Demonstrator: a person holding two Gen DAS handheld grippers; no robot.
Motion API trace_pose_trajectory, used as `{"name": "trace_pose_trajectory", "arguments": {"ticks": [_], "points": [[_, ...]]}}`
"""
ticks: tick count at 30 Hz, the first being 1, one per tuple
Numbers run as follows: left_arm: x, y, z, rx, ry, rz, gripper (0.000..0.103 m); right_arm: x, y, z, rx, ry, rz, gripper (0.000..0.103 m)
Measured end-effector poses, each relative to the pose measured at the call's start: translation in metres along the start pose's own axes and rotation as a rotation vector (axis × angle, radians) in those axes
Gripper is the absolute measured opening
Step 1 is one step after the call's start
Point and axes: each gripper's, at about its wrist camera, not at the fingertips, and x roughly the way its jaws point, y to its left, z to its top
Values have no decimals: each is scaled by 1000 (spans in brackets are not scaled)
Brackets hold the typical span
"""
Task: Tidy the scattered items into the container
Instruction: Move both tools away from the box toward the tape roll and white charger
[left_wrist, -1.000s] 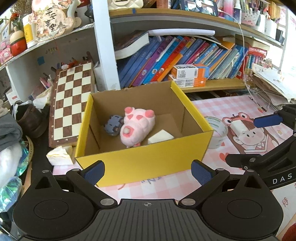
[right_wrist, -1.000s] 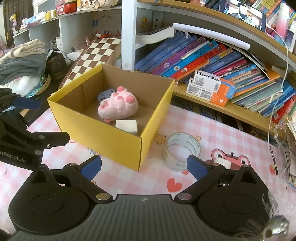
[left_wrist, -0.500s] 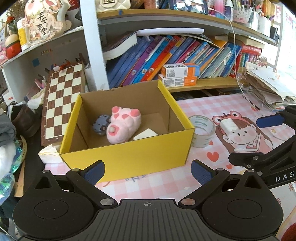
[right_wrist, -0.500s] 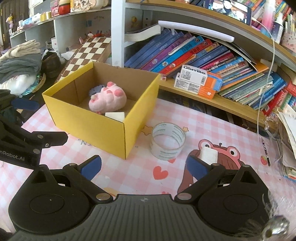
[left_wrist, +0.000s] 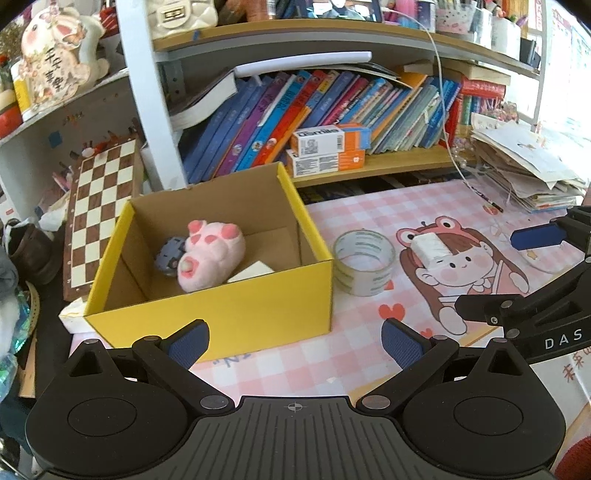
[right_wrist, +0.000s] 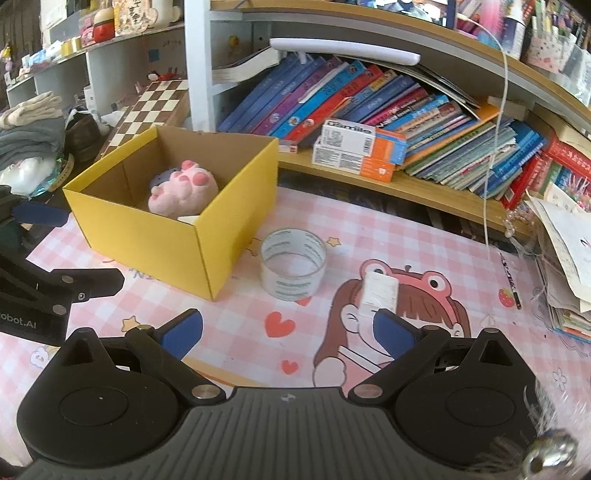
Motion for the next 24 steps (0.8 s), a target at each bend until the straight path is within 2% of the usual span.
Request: {"name": "trace_pose_trajectory", "arguments": {"ticks": [14, 24], "points": [[13, -48, 9, 89, 12, -22, 101, -3, -42, -22, 64, -7, -28, 100], [33, -69, 19, 148, 25, -49, 101, 11, -66, -30, 130, 16, -41, 100]]}}
